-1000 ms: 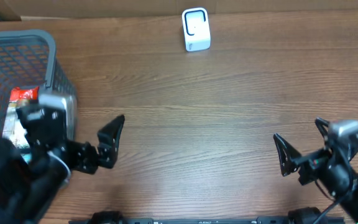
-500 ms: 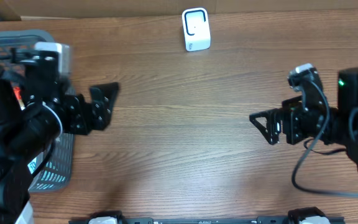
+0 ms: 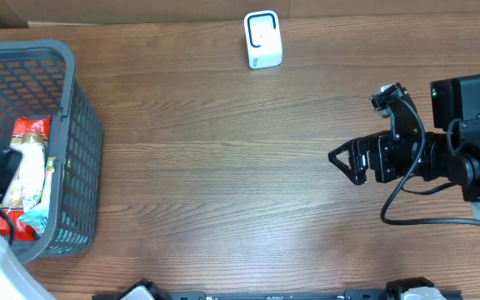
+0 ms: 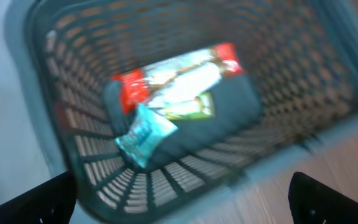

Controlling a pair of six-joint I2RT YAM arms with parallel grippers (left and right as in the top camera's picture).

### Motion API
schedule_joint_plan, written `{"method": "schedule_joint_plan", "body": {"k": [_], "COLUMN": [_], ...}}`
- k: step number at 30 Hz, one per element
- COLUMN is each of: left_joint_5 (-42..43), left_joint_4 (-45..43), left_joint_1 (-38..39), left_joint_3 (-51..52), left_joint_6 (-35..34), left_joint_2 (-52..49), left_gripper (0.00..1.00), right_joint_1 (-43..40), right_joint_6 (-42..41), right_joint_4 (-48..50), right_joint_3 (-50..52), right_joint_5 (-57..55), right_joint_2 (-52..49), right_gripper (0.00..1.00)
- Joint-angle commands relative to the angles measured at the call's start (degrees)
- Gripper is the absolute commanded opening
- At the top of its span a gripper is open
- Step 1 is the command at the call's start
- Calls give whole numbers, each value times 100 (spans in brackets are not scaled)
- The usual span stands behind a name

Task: Scan the item barcode
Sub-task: 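Reach the left gripper into the basket and grasp the light-blue wipes pack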

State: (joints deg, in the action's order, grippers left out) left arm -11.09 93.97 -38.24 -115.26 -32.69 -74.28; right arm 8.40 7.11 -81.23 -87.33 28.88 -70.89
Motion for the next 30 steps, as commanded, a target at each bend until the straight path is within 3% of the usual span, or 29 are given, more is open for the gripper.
{"method": "schedule_joint_plan", "body": {"k": [1,7,21,30], "left_joint_5": [520,1113,1217,1025], "left_joint_4": [-308,-1338,-2594,-3220], "left_joint_1": [-793,-1611,-1460,-1445], "left_joint_3": [632,2079,3613,4448], "left_joint_6": [96,778,1690,1947], "left_joint_2": [-133,-310,-981,-1189], "left_gripper": [100,97,90,94], "right_joint_1": [37,37,37,37], "right_joint_6": [57,70,68,68], "right_joint_4": [-33,-68,-55,-37], "right_joint_3": [-151,-92,-17,190], "right_joint_5": [-79,-76,-76,-76], "right_joint_2": [13,11,-125,-136], "right_gripper": [100,100,100,100]}}
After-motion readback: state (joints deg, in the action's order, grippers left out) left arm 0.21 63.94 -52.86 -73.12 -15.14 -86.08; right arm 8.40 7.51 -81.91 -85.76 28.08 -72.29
